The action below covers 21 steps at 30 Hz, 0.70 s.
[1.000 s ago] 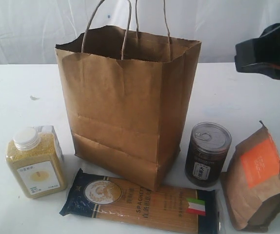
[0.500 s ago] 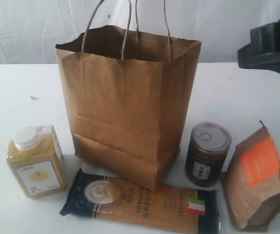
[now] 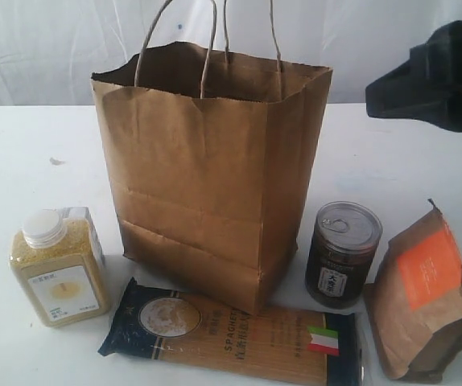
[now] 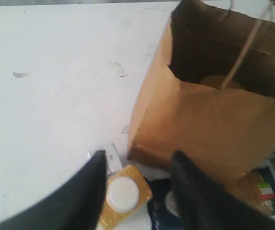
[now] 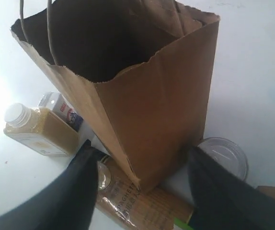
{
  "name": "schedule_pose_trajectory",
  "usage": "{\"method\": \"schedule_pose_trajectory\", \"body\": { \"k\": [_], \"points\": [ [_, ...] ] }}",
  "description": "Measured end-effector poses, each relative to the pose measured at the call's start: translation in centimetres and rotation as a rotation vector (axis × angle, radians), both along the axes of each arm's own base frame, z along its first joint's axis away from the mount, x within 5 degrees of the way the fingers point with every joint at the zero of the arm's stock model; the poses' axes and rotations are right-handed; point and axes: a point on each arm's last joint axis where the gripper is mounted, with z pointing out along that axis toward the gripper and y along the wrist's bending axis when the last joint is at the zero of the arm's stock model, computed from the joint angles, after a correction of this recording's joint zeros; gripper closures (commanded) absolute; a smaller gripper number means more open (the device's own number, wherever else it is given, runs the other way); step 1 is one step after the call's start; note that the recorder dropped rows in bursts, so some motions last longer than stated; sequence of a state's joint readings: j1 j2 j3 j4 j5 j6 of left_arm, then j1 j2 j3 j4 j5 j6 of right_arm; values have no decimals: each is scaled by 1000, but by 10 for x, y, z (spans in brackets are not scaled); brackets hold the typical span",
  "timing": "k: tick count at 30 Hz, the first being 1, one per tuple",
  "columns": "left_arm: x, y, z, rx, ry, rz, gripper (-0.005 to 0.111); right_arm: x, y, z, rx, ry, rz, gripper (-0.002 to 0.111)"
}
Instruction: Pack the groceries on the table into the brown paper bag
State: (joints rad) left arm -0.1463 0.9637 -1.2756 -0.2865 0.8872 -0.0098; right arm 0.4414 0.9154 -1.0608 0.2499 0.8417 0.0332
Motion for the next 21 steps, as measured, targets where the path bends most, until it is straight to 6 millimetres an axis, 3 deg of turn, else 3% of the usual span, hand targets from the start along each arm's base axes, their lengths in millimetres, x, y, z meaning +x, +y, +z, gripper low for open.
{"method": "schedule_pose_trajectory", "body": {
  "k": [1, 4, 5, 8, 11, 15, 21],
  "points": [
    [32, -3, -2, 26, 41, 7, 28, 1, 0, 1, 9, -16, -5, 48],
    [82, -9, -4, 54, 101, 6, 31, 3, 0, 4, 28, -50, -14, 48],
    [108, -13, -4, 70, 130, -6, 31, 4, 1, 6, 41, -63, -22, 48],
    [155, -21, -11, 103, 202, -46, 31, 10, 3, 5, 59, -67, -36, 47],
    [200, -33, -17, 78, 212, -113, 31, 32, 13, -11, 26, 0, -40, 43],
    [223, -44, -19, 16, 201, -172, 31, 57, 23, -24, 21, 12, -59, 43],
    [232, -60, -35, 8, 232, -252, 31, 63, 25, -10, 59, -51, -69, 43]
  ]
}}
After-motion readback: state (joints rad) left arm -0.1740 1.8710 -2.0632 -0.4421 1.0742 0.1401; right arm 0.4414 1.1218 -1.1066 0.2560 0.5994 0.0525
